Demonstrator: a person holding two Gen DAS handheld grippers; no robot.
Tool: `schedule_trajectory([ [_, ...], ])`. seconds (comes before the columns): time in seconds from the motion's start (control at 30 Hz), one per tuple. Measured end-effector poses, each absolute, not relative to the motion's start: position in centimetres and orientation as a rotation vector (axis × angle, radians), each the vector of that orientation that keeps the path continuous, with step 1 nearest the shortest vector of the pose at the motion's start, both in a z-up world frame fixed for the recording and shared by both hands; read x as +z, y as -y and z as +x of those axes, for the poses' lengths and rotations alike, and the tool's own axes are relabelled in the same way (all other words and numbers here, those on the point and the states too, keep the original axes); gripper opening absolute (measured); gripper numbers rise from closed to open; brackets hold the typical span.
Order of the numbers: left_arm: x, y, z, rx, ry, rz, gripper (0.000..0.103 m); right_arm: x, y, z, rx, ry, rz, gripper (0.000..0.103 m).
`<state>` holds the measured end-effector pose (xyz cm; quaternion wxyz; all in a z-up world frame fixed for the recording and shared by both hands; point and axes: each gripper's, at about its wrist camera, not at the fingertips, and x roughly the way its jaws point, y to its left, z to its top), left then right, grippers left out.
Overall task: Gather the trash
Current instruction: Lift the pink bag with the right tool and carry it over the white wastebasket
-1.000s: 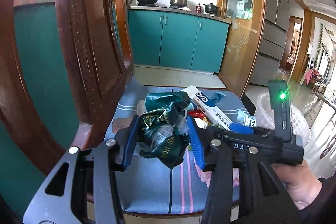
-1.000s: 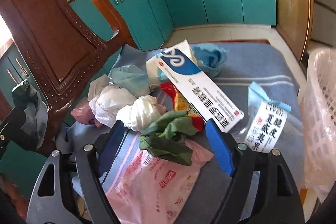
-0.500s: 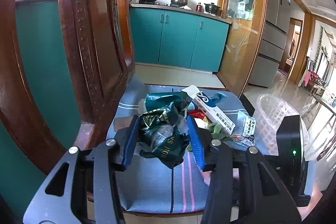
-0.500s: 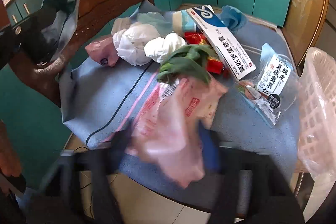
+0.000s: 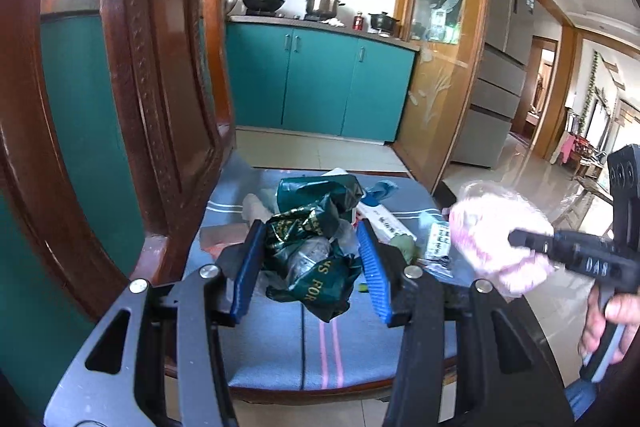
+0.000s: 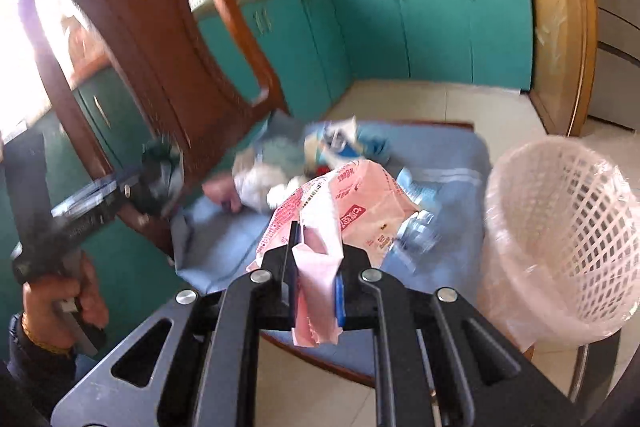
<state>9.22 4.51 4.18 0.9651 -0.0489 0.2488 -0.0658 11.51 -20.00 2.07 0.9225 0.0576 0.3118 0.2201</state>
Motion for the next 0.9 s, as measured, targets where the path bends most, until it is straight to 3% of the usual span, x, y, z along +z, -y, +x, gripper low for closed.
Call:
schedule_trajectory([
  [0.9, 1.5, -2.1, 10.6, -0.122, -0.631, -0.061, 0.048, 0.8, 18.0, 11.1, 0.409, -0.644, 0.05, 0.014],
])
